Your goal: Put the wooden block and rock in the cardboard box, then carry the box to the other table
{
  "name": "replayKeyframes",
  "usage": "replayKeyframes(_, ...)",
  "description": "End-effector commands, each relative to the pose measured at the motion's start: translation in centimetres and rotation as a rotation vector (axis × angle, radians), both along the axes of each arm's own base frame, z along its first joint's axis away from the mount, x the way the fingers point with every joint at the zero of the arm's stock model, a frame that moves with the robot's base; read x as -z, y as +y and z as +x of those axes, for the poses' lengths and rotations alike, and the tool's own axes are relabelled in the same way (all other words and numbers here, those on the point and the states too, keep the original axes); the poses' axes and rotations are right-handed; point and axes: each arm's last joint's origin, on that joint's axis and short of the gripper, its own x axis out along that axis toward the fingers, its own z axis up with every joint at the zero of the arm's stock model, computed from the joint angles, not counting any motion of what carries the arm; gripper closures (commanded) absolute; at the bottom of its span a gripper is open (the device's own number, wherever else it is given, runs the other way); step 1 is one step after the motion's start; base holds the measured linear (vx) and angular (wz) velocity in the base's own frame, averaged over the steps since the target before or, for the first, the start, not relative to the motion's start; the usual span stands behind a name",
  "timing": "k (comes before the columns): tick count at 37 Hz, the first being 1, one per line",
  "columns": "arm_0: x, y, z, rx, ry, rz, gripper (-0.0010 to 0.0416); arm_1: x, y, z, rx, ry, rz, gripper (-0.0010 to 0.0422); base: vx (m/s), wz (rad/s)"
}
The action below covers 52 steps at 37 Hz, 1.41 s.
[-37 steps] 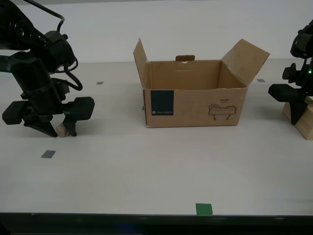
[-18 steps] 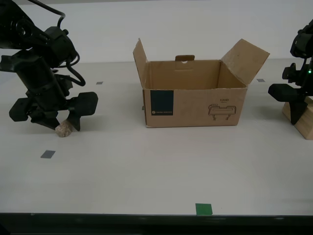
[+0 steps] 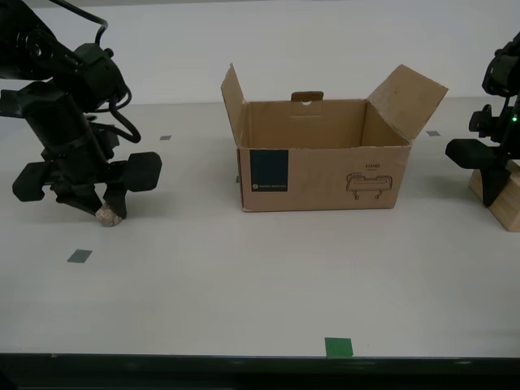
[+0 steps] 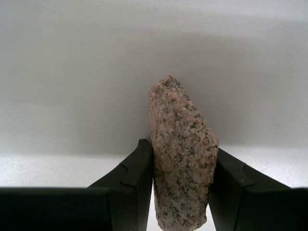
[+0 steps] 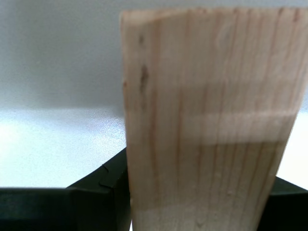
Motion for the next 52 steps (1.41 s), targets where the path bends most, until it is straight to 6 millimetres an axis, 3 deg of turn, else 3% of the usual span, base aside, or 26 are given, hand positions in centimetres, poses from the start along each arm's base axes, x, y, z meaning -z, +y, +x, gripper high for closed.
replayKeyframes(1,0.0,0.0,0.0,0.003,0.0,0.005,0.0412,0.1,0.0,0.0,0.012,0.004,-0.003,0.0406,0.0,0.0)
replayKeyframes(13,-0.2,0.0,0.1,0.014,0.007,0.005,0.0406,-0.1,0.0,0.0,0.025,-0.002,-0.002,0.0412,0.0,0.0)
replayKeyframes(21,-2.1,0.0,0.2,0.015,-0.031,0.002,0.0407,-1.5,-0.1,0.2,0.045,-0.029,-0.004,0.0413,0.0,0.0)
replayKeyframes(33,-8.2,0.1,-0.8,0.015,-0.177,-0.011,0.0407,-7.0,-0.6,2.1,0.1,-0.145,-0.017,0.0413,0.0,0.0)
replayKeyframes(52,-20.2,0.6,-5.7,0.015,-0.491,-0.022,0.0407,-17.0,-2.0,6.8,0.213,-0.347,-0.015,0.0413,0.0,0.0)
